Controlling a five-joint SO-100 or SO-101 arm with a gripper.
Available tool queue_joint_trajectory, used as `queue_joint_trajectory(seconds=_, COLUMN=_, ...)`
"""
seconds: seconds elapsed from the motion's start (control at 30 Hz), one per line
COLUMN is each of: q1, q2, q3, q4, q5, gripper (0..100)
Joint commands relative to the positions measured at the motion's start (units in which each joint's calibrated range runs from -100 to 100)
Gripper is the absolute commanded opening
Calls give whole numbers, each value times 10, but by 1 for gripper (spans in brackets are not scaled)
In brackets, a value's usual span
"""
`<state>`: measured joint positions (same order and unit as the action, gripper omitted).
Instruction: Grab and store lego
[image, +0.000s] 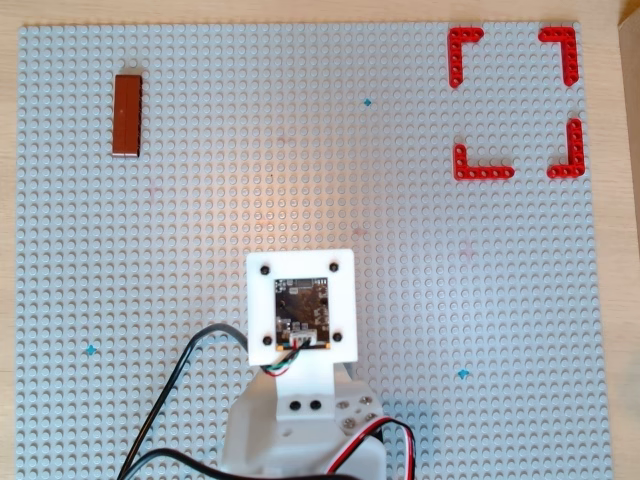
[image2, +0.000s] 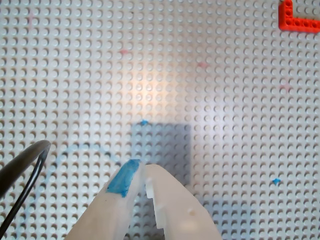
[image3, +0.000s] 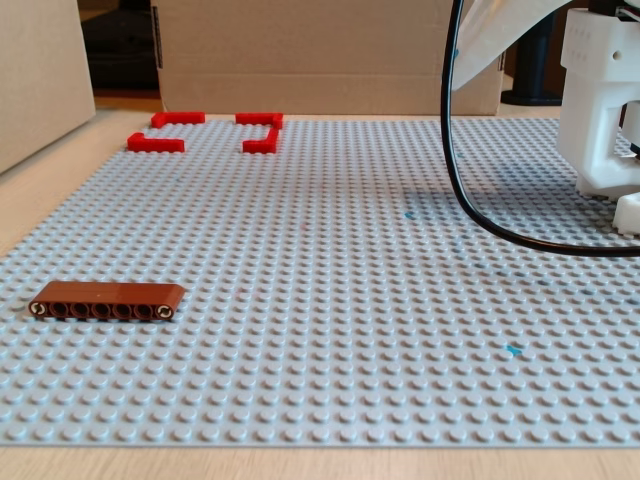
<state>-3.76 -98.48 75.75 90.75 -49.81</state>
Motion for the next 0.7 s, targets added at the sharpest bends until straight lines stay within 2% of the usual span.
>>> queue_joint_trajectory(seconds=0.0, q1=0, q2=-4, q3=-3, q4=5, q5=1, gripper=2)
queue_joint_trajectory(seconds=0.67, q1=4, q2=-4, q3=-3, q4=5, q5=1, gripper=2)
